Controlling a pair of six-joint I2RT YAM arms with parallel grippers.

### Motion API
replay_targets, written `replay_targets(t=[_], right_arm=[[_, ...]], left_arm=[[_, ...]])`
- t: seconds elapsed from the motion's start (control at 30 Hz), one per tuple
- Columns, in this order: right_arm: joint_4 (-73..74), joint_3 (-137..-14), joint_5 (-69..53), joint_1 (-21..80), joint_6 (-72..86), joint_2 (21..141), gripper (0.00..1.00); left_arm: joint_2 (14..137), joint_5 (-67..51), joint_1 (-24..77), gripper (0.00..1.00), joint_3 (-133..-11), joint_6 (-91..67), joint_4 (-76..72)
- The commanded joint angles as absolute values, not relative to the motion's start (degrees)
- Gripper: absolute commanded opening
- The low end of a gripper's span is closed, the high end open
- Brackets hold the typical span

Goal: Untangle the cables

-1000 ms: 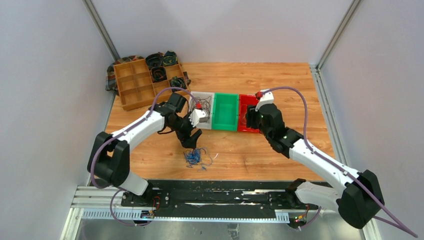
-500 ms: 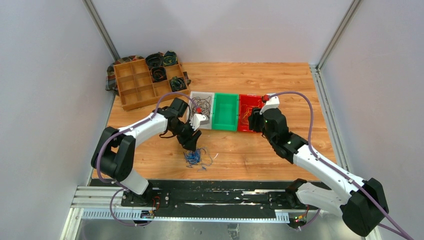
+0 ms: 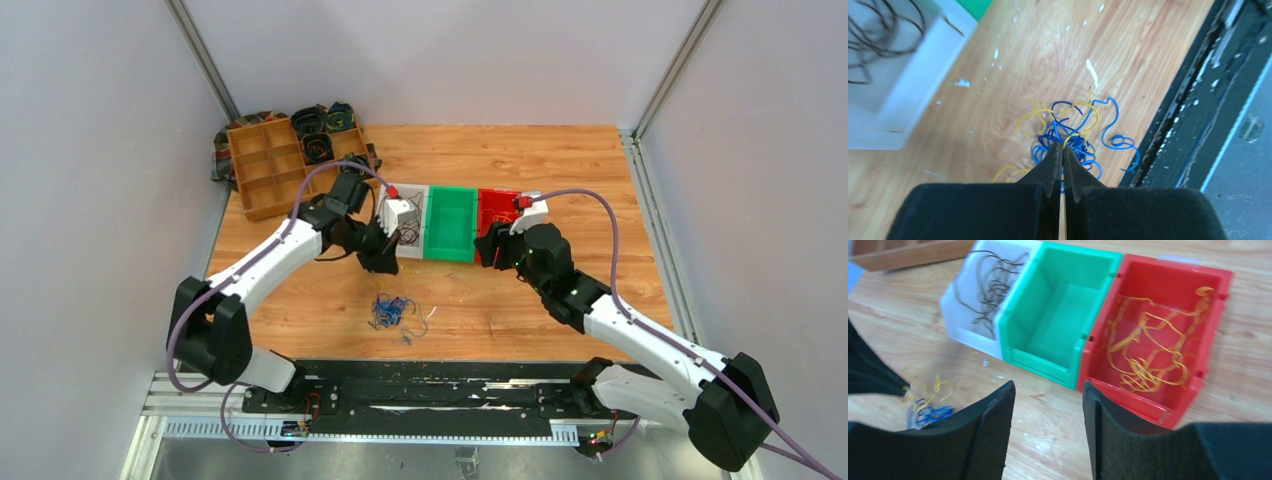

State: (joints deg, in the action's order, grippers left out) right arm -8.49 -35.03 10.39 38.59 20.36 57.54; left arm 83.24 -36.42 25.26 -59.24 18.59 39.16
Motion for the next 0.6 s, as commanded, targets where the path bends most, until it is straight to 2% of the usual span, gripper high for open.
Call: replay_targets(t=[0.0,0.2,0.57], right_arm=[[-18.58,-35.06,1.1,41.19,20.71,57.2,0.55],[-25.57,-37.31,-7.88,46.29,19.71,60.37,0.6],[-33.85,-41.78,-7.71,54.86,15.36,69.31,0.61]], left_arm=[[78.63,-39.04,25.49,0.01,-66.91,15.38,44.1],[75.93,-39.11,25.5,0.01,-72.56,10.78,45.74],[74.89,-44.65,25.49,0.01,-82.72,3.92,48.09]])
